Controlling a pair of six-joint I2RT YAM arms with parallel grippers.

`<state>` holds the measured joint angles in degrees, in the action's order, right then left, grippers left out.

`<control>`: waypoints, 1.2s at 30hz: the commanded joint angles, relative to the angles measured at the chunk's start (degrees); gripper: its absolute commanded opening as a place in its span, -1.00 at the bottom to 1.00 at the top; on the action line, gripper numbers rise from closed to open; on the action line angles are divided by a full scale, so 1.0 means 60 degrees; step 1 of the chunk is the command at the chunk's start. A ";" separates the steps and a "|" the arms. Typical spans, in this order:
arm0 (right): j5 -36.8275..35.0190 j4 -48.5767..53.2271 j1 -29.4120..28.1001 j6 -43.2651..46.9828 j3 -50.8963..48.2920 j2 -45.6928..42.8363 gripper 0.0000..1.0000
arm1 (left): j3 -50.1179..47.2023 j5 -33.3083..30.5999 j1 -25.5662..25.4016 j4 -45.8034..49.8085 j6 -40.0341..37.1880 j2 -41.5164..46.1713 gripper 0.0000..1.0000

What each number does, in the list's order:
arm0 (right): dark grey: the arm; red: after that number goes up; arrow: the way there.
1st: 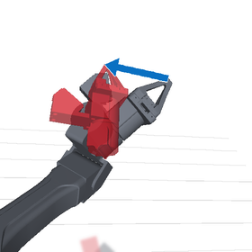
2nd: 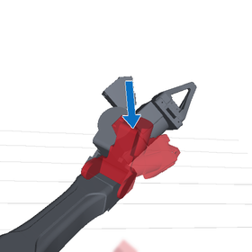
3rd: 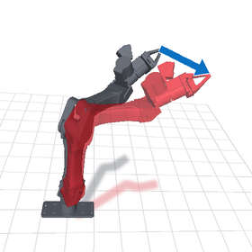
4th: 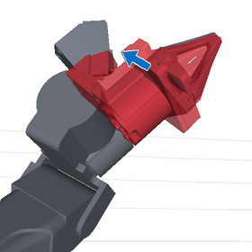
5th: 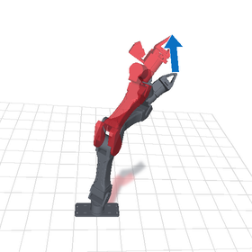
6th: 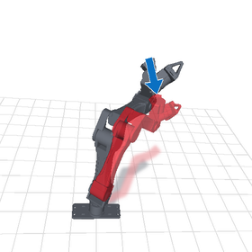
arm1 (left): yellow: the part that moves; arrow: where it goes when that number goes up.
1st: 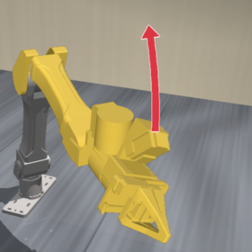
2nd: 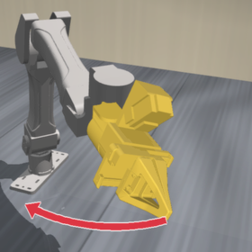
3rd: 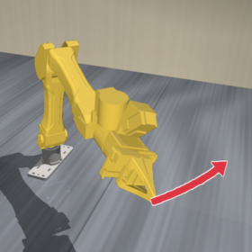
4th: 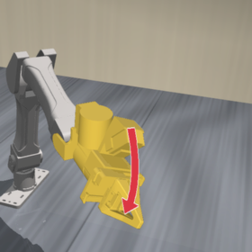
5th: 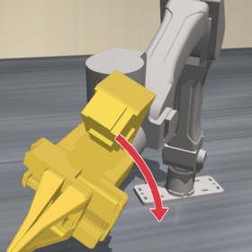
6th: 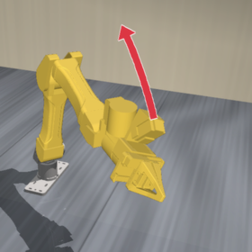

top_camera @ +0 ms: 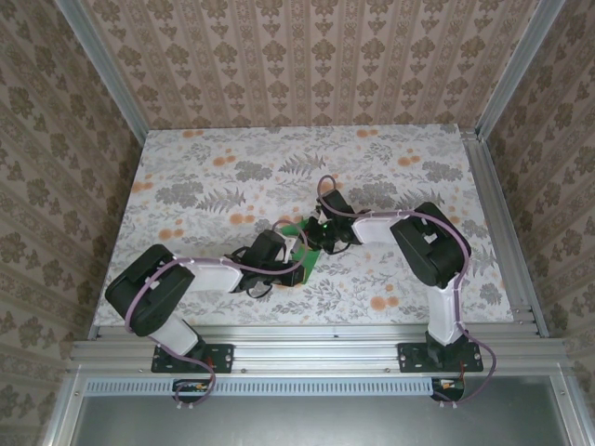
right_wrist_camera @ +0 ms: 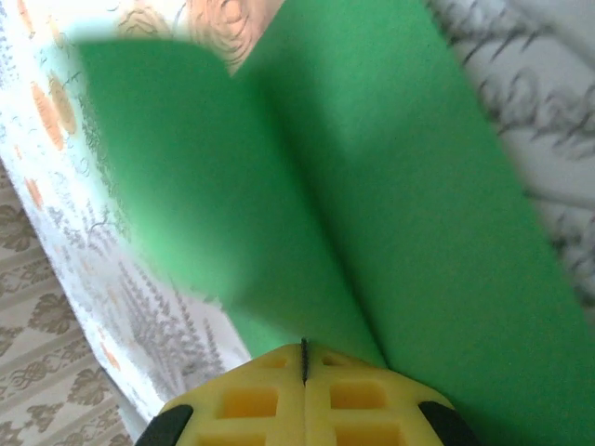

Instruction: Fold a paper plane with a square sheet of paper (pick it up from the middle)

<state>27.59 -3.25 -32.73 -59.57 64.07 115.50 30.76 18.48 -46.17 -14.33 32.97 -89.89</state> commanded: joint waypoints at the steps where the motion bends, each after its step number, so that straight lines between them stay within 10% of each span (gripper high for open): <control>1: -0.0600 0.0750 0.0186 0.0623 0.0401 0.0417 -0.86 | -0.0555 -0.0706 -0.0068 0.2178 -0.0460 -0.0242 -0.90; 36: -0.0352 0.2018 0.1713 0.1601 0.3591 0.2330 -0.84 | -0.0934 -0.0853 -0.0032 0.3135 -0.0859 0.0133 -0.94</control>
<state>33.26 9.65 -26.20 -51.27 83.68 126.74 29.47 12.38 -46.04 -12.43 29.06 -87.24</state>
